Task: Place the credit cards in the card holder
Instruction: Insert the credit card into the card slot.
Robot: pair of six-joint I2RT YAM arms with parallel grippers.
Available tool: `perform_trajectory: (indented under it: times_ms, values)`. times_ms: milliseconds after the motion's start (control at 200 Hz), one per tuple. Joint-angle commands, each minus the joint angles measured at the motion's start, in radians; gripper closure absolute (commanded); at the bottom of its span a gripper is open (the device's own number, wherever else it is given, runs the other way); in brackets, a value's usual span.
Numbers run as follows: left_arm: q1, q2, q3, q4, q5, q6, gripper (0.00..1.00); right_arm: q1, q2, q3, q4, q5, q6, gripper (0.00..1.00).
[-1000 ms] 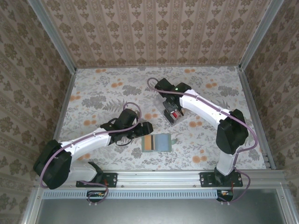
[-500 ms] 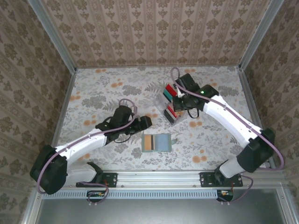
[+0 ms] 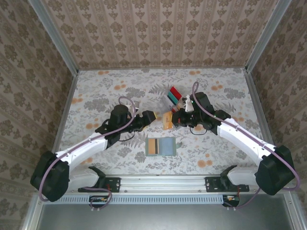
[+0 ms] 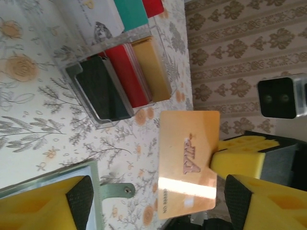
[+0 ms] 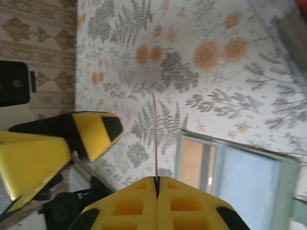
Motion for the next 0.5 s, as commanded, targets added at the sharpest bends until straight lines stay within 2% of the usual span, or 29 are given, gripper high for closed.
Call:
perform_trajectory:
  times_ms: [0,200,350,495]
  values:
    - [0.000,0.023,0.007,0.083,0.065,-0.027,0.26,-0.003,-0.042,-0.040,0.154,-0.100,0.097,0.93]
    - [-0.002,0.058,-0.005,0.153,0.087,-0.062,0.32,-0.003,-0.044,-0.073,0.219,-0.137,0.140,0.93]
    - [-0.002,0.076,-0.003,0.192,0.111,-0.080,0.47,-0.002,-0.040,-0.081,0.249,-0.156,0.153,0.92]
    - [-0.002,0.076,0.001,0.205,0.121,-0.085,0.55,-0.004,-0.033,-0.093,0.274,-0.164,0.164,0.92]
